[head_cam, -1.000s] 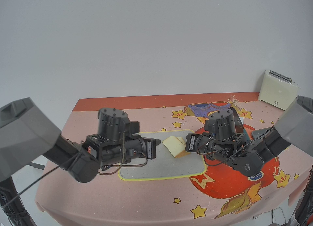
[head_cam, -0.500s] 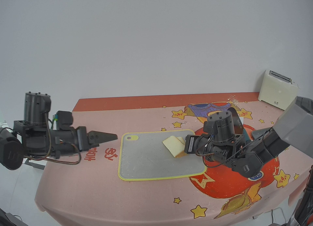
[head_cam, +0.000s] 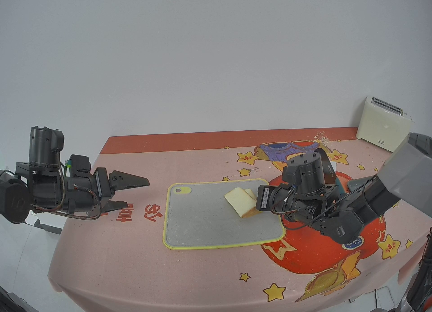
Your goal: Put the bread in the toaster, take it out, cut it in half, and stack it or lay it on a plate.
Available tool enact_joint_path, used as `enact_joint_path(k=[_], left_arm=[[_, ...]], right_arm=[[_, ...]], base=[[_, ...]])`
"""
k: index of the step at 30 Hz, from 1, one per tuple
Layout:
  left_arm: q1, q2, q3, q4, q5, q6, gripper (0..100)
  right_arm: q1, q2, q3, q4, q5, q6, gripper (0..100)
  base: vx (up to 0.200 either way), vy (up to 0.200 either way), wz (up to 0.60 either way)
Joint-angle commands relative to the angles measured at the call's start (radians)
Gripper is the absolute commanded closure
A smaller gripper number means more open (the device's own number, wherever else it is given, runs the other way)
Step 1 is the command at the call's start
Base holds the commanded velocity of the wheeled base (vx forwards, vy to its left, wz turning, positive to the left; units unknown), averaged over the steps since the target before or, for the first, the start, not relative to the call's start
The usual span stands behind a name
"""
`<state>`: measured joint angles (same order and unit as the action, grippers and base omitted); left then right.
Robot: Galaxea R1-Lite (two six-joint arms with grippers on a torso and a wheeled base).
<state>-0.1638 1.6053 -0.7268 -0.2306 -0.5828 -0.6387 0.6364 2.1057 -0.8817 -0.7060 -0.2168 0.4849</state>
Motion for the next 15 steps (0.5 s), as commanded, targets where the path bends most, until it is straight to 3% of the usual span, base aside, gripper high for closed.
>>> enact_joint_path(k=[1, 9, 15], left_arm=[[-0.033, 0.102, -0.029, 0.001, 0.001, -0.006, 0], [-0.102, 0.202, -0.092, -0.001, 0.004, -0.073, 0], [-0.105, 0.245, -0.105, -0.003, -0.003, -0.073, 0]], right_arm=[[0.005, 0.005, 0.003, 0.003, 0.001, 0.000, 100], [0.011, 0.022, 0.007, 0.002, 0.001, 0.001, 100], [0.008, 0.030, 0.003, -0.003, 0.001, 0.003, 100]], base=[[0.000, 0.000, 0.00], [0.000, 0.000, 0.00], [0.000, 0.000, 0.00]])
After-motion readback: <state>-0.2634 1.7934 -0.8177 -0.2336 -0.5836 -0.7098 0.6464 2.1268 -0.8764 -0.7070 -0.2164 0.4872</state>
